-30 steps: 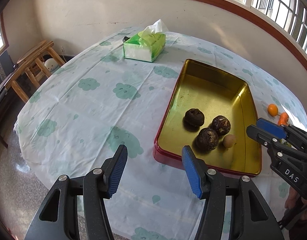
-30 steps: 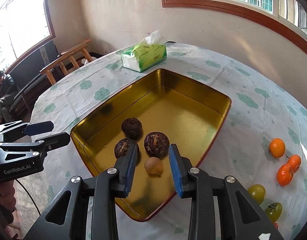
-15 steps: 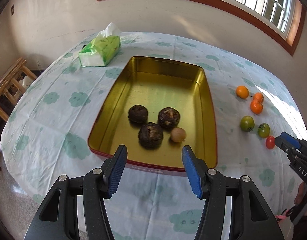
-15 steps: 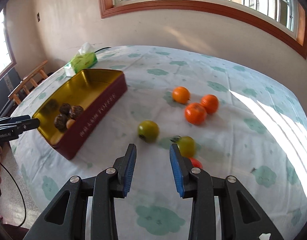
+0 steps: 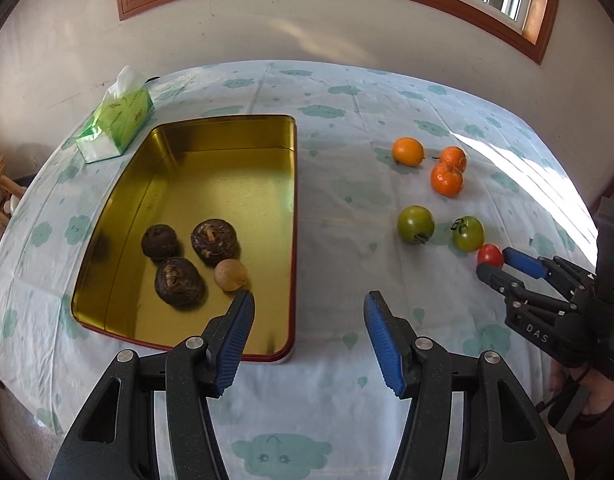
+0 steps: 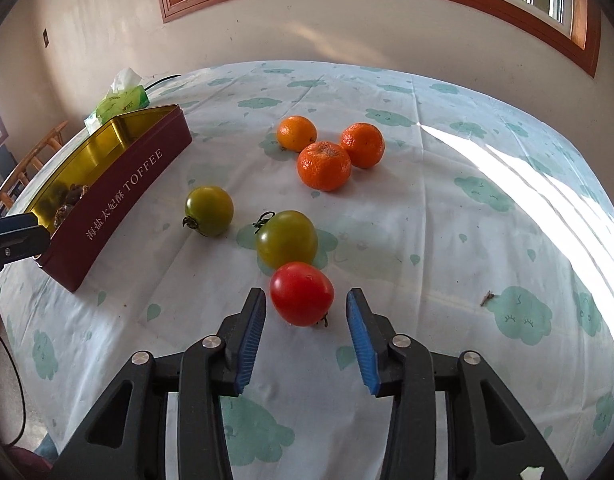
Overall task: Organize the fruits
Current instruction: 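Grasp the red tomato with the right tool, then grasp the green tomato with the left tool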
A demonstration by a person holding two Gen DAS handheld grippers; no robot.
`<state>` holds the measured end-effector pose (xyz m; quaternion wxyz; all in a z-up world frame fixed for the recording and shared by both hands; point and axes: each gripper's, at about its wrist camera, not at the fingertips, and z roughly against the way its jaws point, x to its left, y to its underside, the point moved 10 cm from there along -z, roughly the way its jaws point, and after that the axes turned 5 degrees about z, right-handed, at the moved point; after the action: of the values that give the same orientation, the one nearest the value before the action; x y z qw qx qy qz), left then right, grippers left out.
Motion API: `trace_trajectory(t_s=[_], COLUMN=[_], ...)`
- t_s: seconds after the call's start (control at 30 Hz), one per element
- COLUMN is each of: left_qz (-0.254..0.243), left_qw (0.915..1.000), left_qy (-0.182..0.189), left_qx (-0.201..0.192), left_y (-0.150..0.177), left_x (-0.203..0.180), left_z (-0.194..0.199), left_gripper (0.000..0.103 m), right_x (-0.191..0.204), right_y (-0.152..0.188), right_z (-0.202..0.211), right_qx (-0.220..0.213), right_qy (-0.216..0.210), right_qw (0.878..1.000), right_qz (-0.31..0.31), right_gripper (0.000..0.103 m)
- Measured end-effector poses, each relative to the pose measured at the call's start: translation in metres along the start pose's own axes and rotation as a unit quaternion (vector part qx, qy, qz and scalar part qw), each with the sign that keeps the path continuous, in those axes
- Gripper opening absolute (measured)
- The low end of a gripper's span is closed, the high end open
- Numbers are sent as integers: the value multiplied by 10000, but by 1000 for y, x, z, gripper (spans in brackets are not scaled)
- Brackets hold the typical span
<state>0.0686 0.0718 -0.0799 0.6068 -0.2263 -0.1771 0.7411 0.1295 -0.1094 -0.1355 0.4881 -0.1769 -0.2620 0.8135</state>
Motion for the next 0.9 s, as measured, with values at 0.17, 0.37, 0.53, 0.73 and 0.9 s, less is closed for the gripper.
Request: trace_trajectory(t_s=[0.17, 0.37, 0.53, 0.73, 0.9], left_qz=[-104, -195, -156, -199, -295], left_qw=[9999, 9994, 9988, 9979, 9975], left_qy=[59, 222, 368, 466, 501], left_qx=[38, 158, 275, 403, 407], left_y=[-6, -13, -19, -24, -31], left_x=[-19, -44, -61, -80, -93], left_z=[-10, -28, -47, -68, -82], left_gripper=[58, 58, 58, 58, 58], right_x=[4, -23, -81, -106, -104], right_y=[1, -3, -10, -8, -8], right_z=[-8, 0, -1, -11, -14], right_qx=[-6, -228, -287, -131, -62], right_qy=[-99, 170, 804, 1020, 1033], right_qw=[9999, 9995, 9937, 9900, 9906], right_qz=[62, -161, -727, -965, -892], right_gripper=[31, 30, 30, 30, 30])
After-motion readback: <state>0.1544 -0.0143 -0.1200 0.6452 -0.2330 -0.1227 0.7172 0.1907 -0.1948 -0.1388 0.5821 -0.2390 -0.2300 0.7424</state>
